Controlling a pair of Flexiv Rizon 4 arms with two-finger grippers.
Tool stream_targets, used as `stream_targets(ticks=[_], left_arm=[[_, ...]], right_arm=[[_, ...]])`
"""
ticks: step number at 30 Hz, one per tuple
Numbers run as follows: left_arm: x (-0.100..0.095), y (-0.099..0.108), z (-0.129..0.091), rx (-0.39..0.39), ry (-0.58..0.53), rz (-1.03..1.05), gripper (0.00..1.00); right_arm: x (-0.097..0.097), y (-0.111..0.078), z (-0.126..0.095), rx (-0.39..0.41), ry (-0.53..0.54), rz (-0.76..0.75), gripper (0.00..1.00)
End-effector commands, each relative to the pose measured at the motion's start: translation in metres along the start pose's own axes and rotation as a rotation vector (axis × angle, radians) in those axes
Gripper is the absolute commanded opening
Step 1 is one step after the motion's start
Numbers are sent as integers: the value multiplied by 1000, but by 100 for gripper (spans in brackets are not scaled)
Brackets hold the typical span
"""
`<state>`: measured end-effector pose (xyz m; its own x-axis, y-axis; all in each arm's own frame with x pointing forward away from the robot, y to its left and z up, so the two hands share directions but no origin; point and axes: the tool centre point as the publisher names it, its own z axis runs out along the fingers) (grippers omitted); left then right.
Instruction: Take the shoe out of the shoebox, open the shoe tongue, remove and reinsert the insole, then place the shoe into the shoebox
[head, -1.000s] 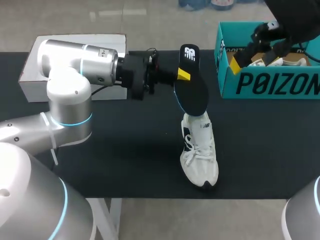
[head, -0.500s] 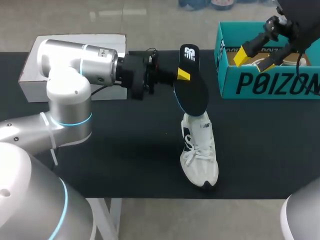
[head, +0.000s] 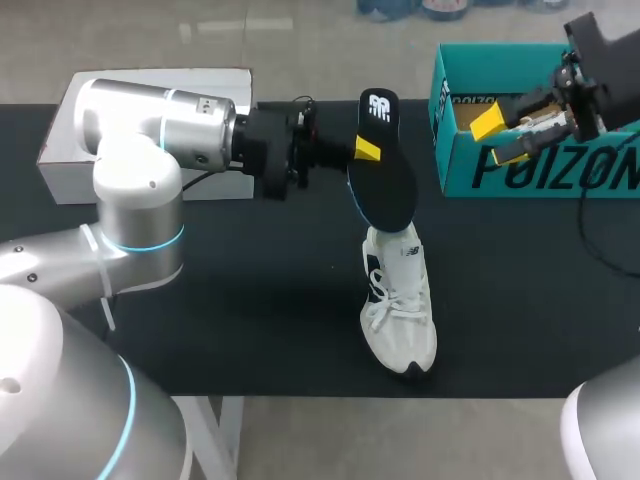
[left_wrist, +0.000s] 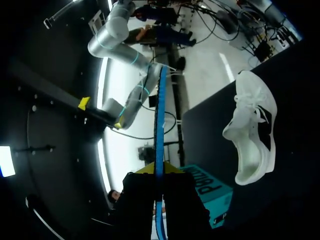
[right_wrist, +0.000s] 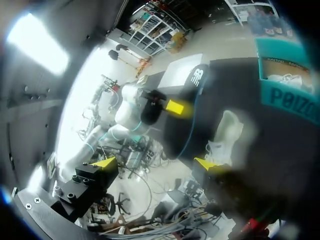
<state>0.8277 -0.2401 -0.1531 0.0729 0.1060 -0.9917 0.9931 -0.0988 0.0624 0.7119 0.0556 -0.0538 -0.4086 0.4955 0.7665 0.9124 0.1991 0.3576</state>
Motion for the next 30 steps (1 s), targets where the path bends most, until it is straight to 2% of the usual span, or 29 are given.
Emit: stream_targets(ticks=[1, 8, 16, 20, 30], left_arm=[[1, 1, 2, -1, 0, 2, 0], [1, 1, 2, -1, 0, 2, 0], [1, 1, 2, -1, 0, 2, 0], [1, 1, 2, -1, 0, 2, 0], [1, 1, 2, -1, 0, 2, 0]], right_arm=[[-11, 10, 13, -8, 153, 14, 100], [-25, 36, 21, 5, 170, -2, 100], [-46, 60, 41, 44, 158, -23, 100], [-52, 63, 52, 52, 160, -27, 100], [-70, 56, 79, 64, 176, -19, 100]])
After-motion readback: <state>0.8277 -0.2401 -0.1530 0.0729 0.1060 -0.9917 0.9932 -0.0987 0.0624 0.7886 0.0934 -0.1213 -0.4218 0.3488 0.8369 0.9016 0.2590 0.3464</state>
